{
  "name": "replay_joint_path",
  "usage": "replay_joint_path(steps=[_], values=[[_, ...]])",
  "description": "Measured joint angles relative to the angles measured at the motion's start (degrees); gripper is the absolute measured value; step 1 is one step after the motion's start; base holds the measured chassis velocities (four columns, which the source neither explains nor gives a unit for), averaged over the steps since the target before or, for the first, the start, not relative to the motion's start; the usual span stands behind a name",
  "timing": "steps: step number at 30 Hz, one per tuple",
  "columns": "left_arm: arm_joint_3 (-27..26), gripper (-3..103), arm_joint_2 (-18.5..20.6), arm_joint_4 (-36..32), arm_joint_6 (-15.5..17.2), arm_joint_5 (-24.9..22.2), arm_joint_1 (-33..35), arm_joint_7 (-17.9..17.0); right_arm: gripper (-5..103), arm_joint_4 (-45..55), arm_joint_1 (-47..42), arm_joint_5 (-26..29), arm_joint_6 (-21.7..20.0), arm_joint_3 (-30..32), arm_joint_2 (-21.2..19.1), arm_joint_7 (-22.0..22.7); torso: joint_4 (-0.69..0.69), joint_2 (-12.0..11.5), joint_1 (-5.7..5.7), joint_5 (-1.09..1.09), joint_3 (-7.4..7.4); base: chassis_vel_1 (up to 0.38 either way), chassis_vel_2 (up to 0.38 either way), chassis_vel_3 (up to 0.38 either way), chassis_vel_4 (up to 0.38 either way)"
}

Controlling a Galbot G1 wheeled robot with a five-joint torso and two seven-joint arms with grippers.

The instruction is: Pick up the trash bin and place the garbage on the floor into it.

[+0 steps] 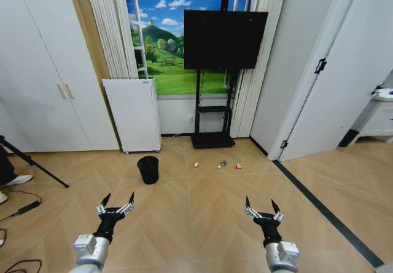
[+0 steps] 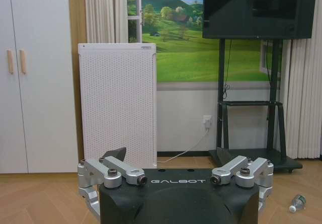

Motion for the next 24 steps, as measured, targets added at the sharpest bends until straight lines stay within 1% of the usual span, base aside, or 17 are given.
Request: replay_joint_path(steps=[6, 12, 18, 21, 24], values=[[0.55, 98, -0.74, -0.53, -0.19, 1.5, 1.84, 0.21, 100, -0.08, -0.02, 0.2, -1.07, -0.09, -0.02, 0.37, 0.0, 0.0, -0.01, 0.0, 0.0, 0.0, 0.0, 0.0, 0.0], [0.8, 98, -1.62, -0.59, -0.33, 1.84, 2.04, 0.21, 100, -0.08, 0.1, 0.58, -1.45, -0.26, -0.35, 0.01, 0.0, 0.01, -0.02, 0.0, -0.01, -0.041, 0.038, 0.042, -0.045], [0.7, 98, -1.69, -0.61, -0.32, 1.85, 2.05, 0.21, 100, -0.65, 0.25, 0.56, -1.39, -0.49, -0.2, -0.15, -0.01, 0.0, -0.02, 0.0, -0.01, -0.165, 0.157, 0.173, -0.163], [0.66, 98, -1.92, -0.61, -0.32, 1.85, 2.09, 0.2, 100, -0.93, 0.37, 0.55, -1.29, -0.56, -0.17, -0.16, 0.0, 0.0, 0.0, 0.02, 0.0, -0.219, 0.222, 0.229, -0.242], [0.57, 98, -2.13, -0.56, -0.32, 1.84, 2.07, 0.2, 100, -1.18, 0.57, 0.54, -1.02, -0.56, -0.25, -0.17, 0.0, 0.01, 0.0, -0.01, 0.0, -0.255, 0.251, 0.274, -0.249]])
